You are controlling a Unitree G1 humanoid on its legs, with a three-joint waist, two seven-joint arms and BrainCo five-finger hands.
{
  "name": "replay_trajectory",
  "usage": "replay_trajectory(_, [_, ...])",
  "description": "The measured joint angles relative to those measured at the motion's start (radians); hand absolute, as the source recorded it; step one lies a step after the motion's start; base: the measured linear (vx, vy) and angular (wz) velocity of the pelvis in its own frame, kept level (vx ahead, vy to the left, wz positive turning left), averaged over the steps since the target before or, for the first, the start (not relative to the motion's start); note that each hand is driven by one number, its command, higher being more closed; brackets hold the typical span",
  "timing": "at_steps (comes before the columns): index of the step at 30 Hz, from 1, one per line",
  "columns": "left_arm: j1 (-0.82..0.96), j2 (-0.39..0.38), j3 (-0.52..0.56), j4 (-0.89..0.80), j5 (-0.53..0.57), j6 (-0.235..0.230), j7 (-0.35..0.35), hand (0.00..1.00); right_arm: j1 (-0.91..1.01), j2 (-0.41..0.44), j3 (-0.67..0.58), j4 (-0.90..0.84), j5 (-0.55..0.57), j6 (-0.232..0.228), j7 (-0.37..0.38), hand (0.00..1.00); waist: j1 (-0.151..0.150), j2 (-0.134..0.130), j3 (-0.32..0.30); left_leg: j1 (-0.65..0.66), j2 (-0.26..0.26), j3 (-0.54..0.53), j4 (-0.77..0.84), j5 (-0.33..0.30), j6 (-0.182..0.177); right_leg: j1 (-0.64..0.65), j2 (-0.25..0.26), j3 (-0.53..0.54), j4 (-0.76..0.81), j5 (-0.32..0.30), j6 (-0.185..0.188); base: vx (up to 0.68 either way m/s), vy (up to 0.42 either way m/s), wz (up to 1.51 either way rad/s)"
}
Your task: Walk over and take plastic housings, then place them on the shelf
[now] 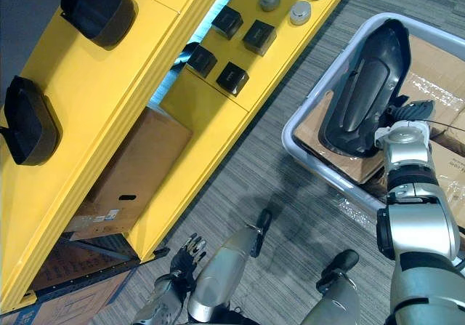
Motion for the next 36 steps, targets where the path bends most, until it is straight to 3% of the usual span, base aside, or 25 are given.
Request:
replay_trajectory(5, [0.004, 0.000, -0.002, -0.009, 0.002, -0.004, 0.008, 0.00, 0.000, 0.017, 0.010, 0.004, -0.107, -0.021, -0.019, 1.00, -0.001, -0.001, 0.001, 0.006, 0.011, -0.003, 0.006, 0.000, 0.000, 0.020, 0.008, -0.021, -0.013, 0.001, 0.000, 0.00, 0.000, 0.00])
replay_trajectory(7, [0.029, 0.000, -0.002, -0.049, 0.031, -0.026, 0.041, 0.00, 0.001, 0.016, 0.049, 0.008, -0.200, -0.039, 0.001, 1.00, -0.004, -0.007, 0.005, 0.028, 0.020, 0.001, 0.000, -0.002, -0.003, 0.039, 0.015, -0.023, -0.021, 0.000, -0.002, 0.00, -0.018, -0.07])
replay_trajectory(10, [0.059, 0.003, 0.001, -0.104, 0.116, -0.054, 0.118, 0.00, 0.003, 0.018, 0.083, 0.006, -0.242, -0.072, 0.005, 1.00, -0.022, -0.014, 0.010, 0.067, 0.025, 0.007, -0.014, -0.002, -0.003, 0.072, 0.021, -0.023, -0.030, -0.001, -0.004, 0.02, -0.020, -0.09])
replay_trajectory(13, [0.076, 0.021, 0.026, -0.181, 0.221, -0.051, 0.249, 0.00, 0.009, 0.044, 0.118, -0.040, -0.314, -0.116, 0.002, 1.00, -0.065, -0.058, 0.041, 0.126, 0.045, 0.024, -0.042, -0.002, -0.006, 0.109, 0.035, -0.020, -0.036, -0.007, -0.013, 0.02, -0.047, -0.17])
replay_trajectory(16, [0.073, 0.041, 0.114, -0.329, 0.257, -0.019, 0.318, 0.00, 0.054, 0.062, 0.117, -0.153, -0.384, -0.133, -0.010, 1.00, -0.115, -0.100, 0.070, 0.197, 0.058, 0.039, -0.092, 0.009, -0.023, 0.150, 0.044, -0.021, -0.041, -0.011, -0.019, 0.02, -0.060, -0.16])
replay_trajectory(18, [0.071, 0.071, 0.147, -0.424, 0.289, -0.009, 0.333, 0.00, 0.091, 0.078, 0.116, -0.208, -0.411, -0.136, -0.023, 1.00, -0.131, -0.113, 0.079, 0.236, 0.068, 0.061, -0.121, 0.015, -0.031, 0.170, 0.048, -0.020, -0.043, -0.011, -0.020, 0.04, -0.055, -0.23])
replay_trajectory(21, [0.067, 0.114, 0.196, -0.573, 0.357, 0.018, 0.335, 0.00, 0.135, 0.109, 0.116, -0.260, -0.464, -0.136, -0.023, 1.00, -0.179, -0.120, 0.083, 0.300, 0.070, 0.068, -0.191, 0.042, -0.041, 0.207, 0.052, -0.025, -0.055, -0.010, -0.021, 0.03, -0.049, -0.07])
replay_trajectory(24, [0.034, 0.131, 0.225, -0.696, 0.413, 0.020, 0.391, 0.00, 0.171, 0.134, 0.117, -0.318, -0.468, -0.136, -0.038, 1.00, -0.200, -0.129, 0.080, 0.348, 0.081, 0.081, -0.244, 0.064, -0.051, 0.234, 0.069, -0.022, -0.078, -0.004, -0.030, 0.02, -0.046, -0.10])
replay_trajectory(27, [-0.043, 0.160, 0.247, -0.746, 0.443, 0.025, 0.393, 0.00, 0.188, 0.193, 0.117, -0.349, -0.468, -0.136, -0.077, 1.00, -0.212, -0.165, 0.065, 0.374, 0.101, 0.086, -0.275, 0.076, -0.064, 0.252, 0.093, -0.020, -0.101, 0.004, -0.041, 0.01, -0.045, -0.08])
replay_trajectory(30, [-0.122, 0.182, 0.230, -0.739, 0.431, 0.027, 0.347, 0.00, 0.187, 0.237, 0.116, -0.359, -0.467, -0.151, -0.112, 1.00, -0.225, -0.210, 0.042, 0.386, 0.112, 0.094, -0.285, 0.083, -0.065, 0.265, 0.112, -0.016, -0.133, 0.020, -0.050, 0.01, -0.020, -0.10])
replay_trajectory(34, [-0.249, 0.180, 0.148, -0.630, 0.373, 0.052, 0.274, 0.00, 0.159, 0.271, 0.117, -0.368, -0.469, -0.169, -0.134, 1.00, -0.225, -0.231, 0.023, 0.409, 0.117, 0.136, -0.285, 0.083, -0.065, 0.281, 0.124, 0.016, -0.176, 0.053, -0.053, -0.04, 0.020, -0.27])
replay_trajectory(36, [-0.380, 0.177, 0.076, -0.485, 0.313, 0.076, 0.237, 0.00, 0.110, 0.285, 0.119, -0.375, -0.488, -0.198, -0.151, 1.00, -0.228, -0.232, 0.023, 0.402, 0.125, 0.160, -0.279, 0.083, -0.065, 0.278, 0.142, 0.039, -0.219, 0.091, -0.059, -0.13, 0.019, -0.34])
